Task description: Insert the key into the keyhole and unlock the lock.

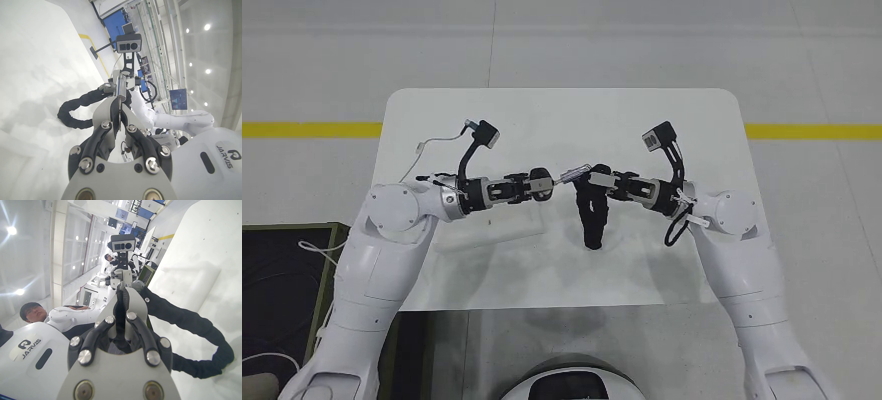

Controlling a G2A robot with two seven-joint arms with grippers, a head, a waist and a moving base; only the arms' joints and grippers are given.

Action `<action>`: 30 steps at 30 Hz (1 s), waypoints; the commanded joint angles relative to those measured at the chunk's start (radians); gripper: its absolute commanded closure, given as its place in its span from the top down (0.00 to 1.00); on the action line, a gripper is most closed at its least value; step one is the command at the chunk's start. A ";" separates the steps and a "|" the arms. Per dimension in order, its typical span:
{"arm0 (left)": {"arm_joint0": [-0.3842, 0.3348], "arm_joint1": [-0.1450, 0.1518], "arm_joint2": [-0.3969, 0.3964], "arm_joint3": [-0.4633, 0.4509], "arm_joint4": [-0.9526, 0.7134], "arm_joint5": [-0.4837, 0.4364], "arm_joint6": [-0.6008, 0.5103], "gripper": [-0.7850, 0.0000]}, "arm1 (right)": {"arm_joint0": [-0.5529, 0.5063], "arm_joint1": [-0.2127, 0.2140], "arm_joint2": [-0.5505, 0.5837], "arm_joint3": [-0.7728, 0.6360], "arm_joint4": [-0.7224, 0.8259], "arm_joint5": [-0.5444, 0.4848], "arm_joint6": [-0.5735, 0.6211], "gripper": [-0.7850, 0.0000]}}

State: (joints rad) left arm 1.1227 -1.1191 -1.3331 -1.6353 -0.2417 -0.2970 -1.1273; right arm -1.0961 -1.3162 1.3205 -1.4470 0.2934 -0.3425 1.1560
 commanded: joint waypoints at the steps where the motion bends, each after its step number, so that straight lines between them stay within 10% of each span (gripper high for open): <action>1: -0.007 -0.001 0.003 0.004 -0.004 -0.022 -0.047 0.00 | -0.001 0.001 -0.002 -0.001 0.003 0.003 0.000 0.00; 12: 0.004 0.000 0.001 -0.002 0.005 -0.026 -0.044 0.00 | -0.001 0.002 -0.002 -0.002 0.005 0.005 0.000 0.00; 30: 0.207 -0.010 -0.052 -0.295 0.977 -0.376 0.588 0.00 | -0.092 0.022 0.025 -0.098 -0.013 0.025 -0.085 0.00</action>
State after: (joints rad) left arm 1.3229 -1.1285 -1.3852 -1.9205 0.6432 -0.6495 -0.5951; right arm -1.1898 -1.2946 1.3457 -1.5476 0.2798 -0.3192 1.0757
